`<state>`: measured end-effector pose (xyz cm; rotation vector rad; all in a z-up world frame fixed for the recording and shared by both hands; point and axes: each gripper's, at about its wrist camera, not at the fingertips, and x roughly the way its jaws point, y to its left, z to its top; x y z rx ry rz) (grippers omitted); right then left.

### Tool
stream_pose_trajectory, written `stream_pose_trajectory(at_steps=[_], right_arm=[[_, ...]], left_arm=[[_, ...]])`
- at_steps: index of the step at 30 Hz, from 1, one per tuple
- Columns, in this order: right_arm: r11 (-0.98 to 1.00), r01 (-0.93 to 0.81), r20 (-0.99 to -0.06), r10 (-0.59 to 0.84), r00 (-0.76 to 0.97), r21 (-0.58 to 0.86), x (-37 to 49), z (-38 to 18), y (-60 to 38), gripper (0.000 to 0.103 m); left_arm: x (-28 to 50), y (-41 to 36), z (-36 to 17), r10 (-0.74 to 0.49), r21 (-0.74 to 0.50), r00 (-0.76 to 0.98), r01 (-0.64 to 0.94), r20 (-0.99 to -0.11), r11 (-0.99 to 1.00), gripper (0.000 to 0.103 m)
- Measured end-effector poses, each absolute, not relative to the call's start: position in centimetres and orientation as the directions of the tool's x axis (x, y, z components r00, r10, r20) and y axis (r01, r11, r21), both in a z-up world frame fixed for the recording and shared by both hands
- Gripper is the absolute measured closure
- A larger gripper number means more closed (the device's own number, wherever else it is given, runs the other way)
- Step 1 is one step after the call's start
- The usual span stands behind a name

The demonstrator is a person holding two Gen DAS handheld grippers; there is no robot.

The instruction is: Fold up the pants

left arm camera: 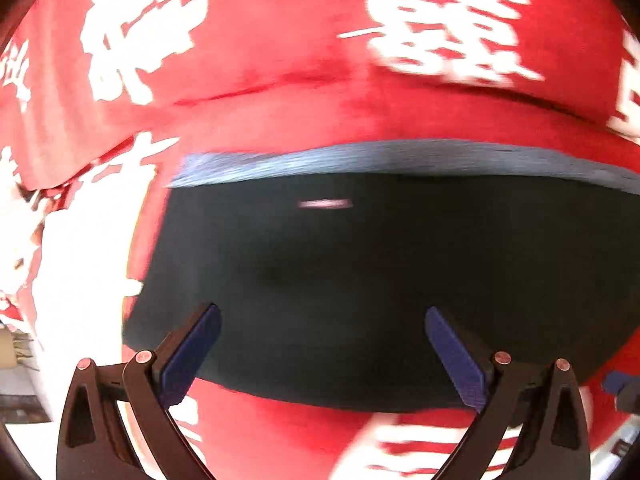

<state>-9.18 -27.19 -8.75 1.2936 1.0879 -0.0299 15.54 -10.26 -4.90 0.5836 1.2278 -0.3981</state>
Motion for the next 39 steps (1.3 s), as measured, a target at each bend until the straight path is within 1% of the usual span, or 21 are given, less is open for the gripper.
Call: stream_pose_trajectory(at_steps=[3, 6, 7, 10, 13, 14, 15, 17, 19, 22, 24, 25, 27, 29, 31, 35, 38, 39], right_arm=[[0.343, 0.579, -0.658, 0.545, 0.519, 0.74, -7.9, -10.1, -25.1, 0.052], [0.326, 0.585, -0.656, 0.531, 0.537, 0.743, -7.2, -10.8, -24.1, 0.052], [0.322, 0.58, -0.652, 0.523, 0.549, 0.748, -7.1, -10.8, -24.0, 0.052], [0.308, 0.567, -0.636, 0.509, 0.58, 0.764, -7.0, -10.7, -24.5, 0.052], [0.251, 0.581, -0.616, 0.512, 0.599, 0.774, -5.3, -11.8, -24.6, 0.053], [0.243, 0.59, -0.619, 0.513, 0.595, 0.77, -5.2, -12.0, -24.8, 0.071], [0.261, 0.608, -0.643, 0.505, 0.576, 0.75, -5.0, -11.8, -25.1, 0.093], [0.293, 0.592, -0.65, 0.49, 0.581, 0.751, -4.8, -10.4, -24.9, 0.093], [0.349, 0.588, -0.678, 0.479, 0.558, 0.73, -5.4, -9.3, -23.9, 0.093], [0.382, 0.644, -0.74, 0.468, 0.484, 0.663, -6.7, -11.1, -22.4, 0.094], [0.364, 0.64, -0.727, 0.464, 0.506, 0.677, -7.4, -11.5, -22.3, 0.092], [0.362, 0.642, -0.727, 0.47, 0.5, 0.676, -7.6, -11.3, -22.4, 0.09], [0.4, 0.653, -0.755, 0.471, 0.456, 0.644, -8.3, -10.2, -22.8, 0.071], [0.451, 0.637, -0.776, 0.442, 0.449, 0.625, -9.1, -8.5, -23.7, 0.071], [0.526, 0.632, -0.822, 0.365, 0.437, 0.569, -10.1, -6.5, -25.3, 0.071], [0.609, 0.645, -0.88, 0.223, 0.42, 0.462, -9.8, -4.7, -28.9, 0.071], [0.632, 0.674, -0.919, 0.185, 0.349, 0.383, -8.7, -6.6, -31.0, 0.07], [0.637, 0.673, -0.924, 0.2, 0.327, 0.376, -8.9, -8.0, -31.6, 0.072]], left_arm=[[17.8, -6.7, -7.4, 0.082, 0.239, 0.292, 0.556, -0.953, 0.796, 0.0], [18.9, -4.5, -8.6, -0.033, 0.112, 0.24, 0.564, -0.97, 0.818, 0.0], [19.1, -4.3, -8.7, -0.05, 0.092, 0.23, 0.568, -0.972, 0.818, 0.0], [20.0, -4.0, -9.2, -0.079, 0.068, 0.225, 0.579, -0.971, 0.812, 0.0], [20.3, -3.5, -9.2, -0.106, 0.046, 0.218, 0.594, -0.97, 0.803, 0.0], [20.0, -3.8, -8.8, -0.108, 0.042, 0.213, 0.598, -0.971, 0.8, 0.0], [20.6, -3.5, -8.9, -0.11, 0.036, 0.206, 0.599, -0.972, 0.8, 0.0], [21.0, -2.9, -8.9, -0.117, 0.024, 0.195, 0.6, -0.974, 0.8, 0.0], [20.3, -2.8, -8.6, -0.125, 0.02, 0.196, 0.607, -0.973, 0.795, 0.0], [20.1, -2.9, -8.7, -0.125, 0.033, 0.212, 0.616, -0.969, 0.787, 0.0], [19.7, -3.0, -8.3, -0.103, 0.053, 0.218, 0.611, -0.971, 0.79, 0.0], [19.6, -3.1, -8.1, -0.089, 0.065, 0.219, 0.608, -0.972, 0.791, 0.0], [18.7, -3.5, -7.1, -0.057, 0.099, 0.233, 0.607, -0.971, 0.788, 0.0], [17.5, -4.0, -6.1, -0.08, 0.079, 0.227, 0.617, -0.971, 0.783, 0.0], [15.6, -5.4, -5.0, -0.131, 0.029, 0.203, 0.635, -0.97, 0.772, 0.0], [11.3, -11.1, -5.2, -0.23, -0.079, 0.133, 0.684, -0.964, 0.725, 0.0], [9.0, -14.8, -7.1, -0.202, -0.064, 0.108, 0.717, -0.973, 0.694, 0.0], [7.9, -15.7, -8.5, -0.158, -0.023, 0.111, 0.743, -0.981, 0.669, 0.0]])
